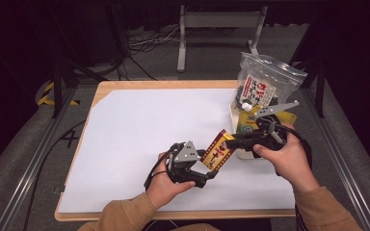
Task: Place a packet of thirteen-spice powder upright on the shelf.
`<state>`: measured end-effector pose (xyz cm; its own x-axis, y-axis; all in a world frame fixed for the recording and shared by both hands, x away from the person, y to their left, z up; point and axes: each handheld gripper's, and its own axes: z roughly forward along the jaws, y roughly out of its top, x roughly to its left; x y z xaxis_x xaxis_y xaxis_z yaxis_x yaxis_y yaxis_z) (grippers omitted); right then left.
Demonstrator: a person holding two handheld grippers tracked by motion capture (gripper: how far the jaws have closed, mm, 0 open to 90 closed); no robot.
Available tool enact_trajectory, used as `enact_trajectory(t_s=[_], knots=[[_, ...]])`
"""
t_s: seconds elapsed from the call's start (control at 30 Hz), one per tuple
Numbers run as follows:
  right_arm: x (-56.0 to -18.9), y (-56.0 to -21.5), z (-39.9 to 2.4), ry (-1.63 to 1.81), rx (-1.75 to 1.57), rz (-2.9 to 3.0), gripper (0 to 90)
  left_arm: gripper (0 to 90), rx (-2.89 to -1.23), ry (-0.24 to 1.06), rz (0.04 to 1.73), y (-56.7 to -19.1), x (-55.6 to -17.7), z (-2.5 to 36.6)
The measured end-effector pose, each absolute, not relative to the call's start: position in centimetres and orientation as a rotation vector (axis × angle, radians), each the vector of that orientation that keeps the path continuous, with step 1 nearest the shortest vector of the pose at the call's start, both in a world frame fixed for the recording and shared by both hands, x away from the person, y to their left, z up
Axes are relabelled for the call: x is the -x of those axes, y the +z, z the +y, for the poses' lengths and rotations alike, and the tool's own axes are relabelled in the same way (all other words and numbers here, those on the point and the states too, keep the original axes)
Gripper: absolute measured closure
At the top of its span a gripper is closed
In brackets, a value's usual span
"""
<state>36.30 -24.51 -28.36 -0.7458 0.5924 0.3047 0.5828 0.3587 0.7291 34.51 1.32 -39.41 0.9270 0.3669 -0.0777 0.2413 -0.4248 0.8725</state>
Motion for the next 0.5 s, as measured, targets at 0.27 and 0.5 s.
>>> enact_trajectory(t_s=[0.27,0.5], knots=[[-36.4,-27.1,-25.2,1.309,-1.012,2.572,69.0,23.3,-2.016,0.170,0.482,-39.2,-34.9,3.0],[-36.7,-25.6,-26.1,1.232,-0.915,2.567,69.0,23.5,-1.998,0.197,0.544,-39.0,-35.4,5.0]])
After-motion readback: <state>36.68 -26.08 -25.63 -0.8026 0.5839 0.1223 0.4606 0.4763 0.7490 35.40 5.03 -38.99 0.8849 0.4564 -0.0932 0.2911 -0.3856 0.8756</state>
